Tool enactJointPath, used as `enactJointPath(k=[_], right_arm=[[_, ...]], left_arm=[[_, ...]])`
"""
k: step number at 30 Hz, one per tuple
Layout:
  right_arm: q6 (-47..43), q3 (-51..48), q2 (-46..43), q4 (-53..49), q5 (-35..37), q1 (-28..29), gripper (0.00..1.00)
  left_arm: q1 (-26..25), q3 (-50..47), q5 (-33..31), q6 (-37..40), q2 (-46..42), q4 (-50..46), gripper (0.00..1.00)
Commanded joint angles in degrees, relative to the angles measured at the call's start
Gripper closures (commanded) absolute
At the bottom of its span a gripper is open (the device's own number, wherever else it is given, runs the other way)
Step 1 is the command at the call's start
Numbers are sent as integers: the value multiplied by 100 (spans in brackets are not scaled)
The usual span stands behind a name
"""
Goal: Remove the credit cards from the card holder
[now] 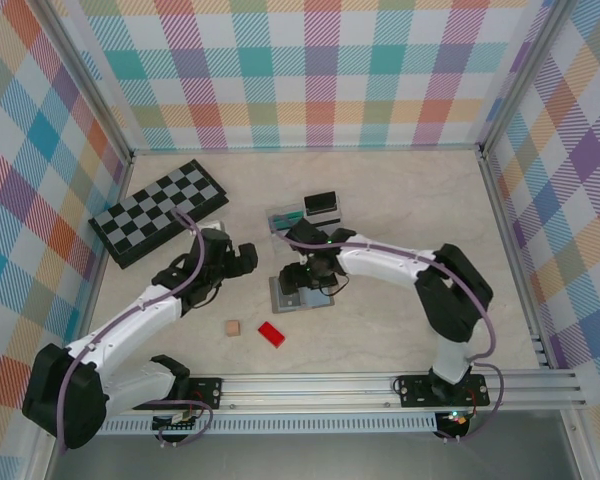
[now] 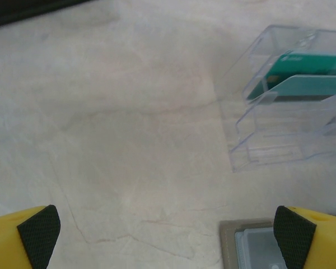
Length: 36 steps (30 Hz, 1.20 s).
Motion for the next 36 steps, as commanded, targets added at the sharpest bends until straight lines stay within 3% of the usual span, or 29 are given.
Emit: enactJointPath(k=[1, 4, 13, 17, 22, 28, 36], right_arm=[[99, 419, 324, -709, 475, 122, 25], [124, 571, 540, -933, 552, 158, 25], [158, 690, 979, -1272, 708, 160, 24], [211, 601, 1056, -1229, 706, 158, 26], [274, 492, 1166, -1125, 654, 153, 35], [314, 347, 1142, -943, 542, 152, 41], [396, 86, 989, -605, 312, 96, 43]], left_arm=[[108, -491, 109, -1222, -86, 431, 0], [104, -821, 299, -1583, -141, 674, 0], [103, -1132, 557, -1576, -534, 658, 2], [103, -1137, 1037, -1591, -554, 784, 10], [107, -1092, 2006, -1639, -287, 1076, 32], [83, -1008, 3109, -1880, 276, 1631, 50], [-58, -932, 3617, -2220, 850, 2101, 62]])
